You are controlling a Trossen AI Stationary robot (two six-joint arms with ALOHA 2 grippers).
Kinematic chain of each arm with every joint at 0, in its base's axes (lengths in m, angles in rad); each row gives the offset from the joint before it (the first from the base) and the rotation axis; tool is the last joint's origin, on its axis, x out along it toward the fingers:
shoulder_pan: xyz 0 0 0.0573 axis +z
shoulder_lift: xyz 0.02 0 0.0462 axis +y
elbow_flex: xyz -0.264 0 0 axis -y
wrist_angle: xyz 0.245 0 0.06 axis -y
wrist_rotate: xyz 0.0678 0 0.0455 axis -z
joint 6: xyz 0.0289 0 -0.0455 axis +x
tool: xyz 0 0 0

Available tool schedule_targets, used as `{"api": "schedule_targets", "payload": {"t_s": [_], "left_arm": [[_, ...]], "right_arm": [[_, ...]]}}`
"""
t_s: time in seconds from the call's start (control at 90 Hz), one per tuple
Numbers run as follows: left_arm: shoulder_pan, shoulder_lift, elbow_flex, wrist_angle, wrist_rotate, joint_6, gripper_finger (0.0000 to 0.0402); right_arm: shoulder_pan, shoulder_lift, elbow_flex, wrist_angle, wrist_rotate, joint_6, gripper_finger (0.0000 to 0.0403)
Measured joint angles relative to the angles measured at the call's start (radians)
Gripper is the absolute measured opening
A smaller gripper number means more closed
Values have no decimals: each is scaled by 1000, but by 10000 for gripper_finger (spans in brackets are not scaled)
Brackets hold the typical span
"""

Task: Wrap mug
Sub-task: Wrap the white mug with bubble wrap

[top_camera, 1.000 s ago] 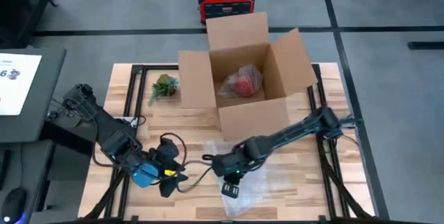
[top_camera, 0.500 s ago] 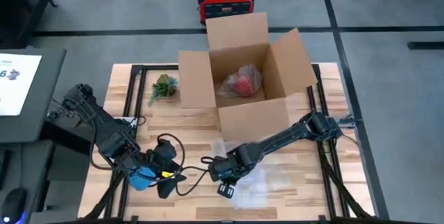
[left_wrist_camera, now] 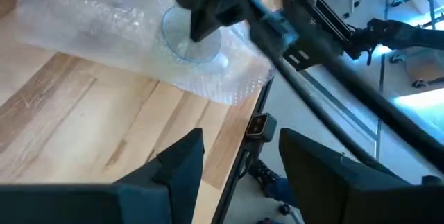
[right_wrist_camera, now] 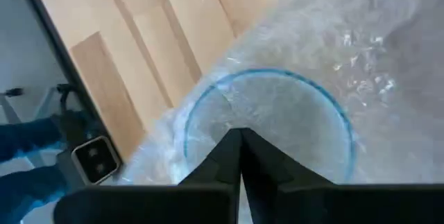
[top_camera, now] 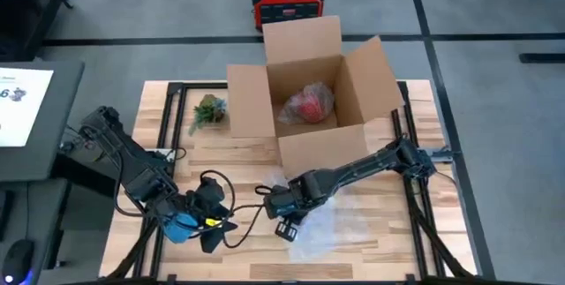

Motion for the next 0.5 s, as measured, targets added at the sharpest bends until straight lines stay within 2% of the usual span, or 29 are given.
{"api": "schedule_targets", "payload": {"t_s": [0.189, 0.5], "left_arm": [[0, 0, 0, 0, -5, 0, 171], [0, 0, 0, 1, -11, -1, 171]], "right_arm": [[-4, 16, 7, -20, 0, 4, 0], [-3, 151, 13, -25, 42, -29, 0]]}}
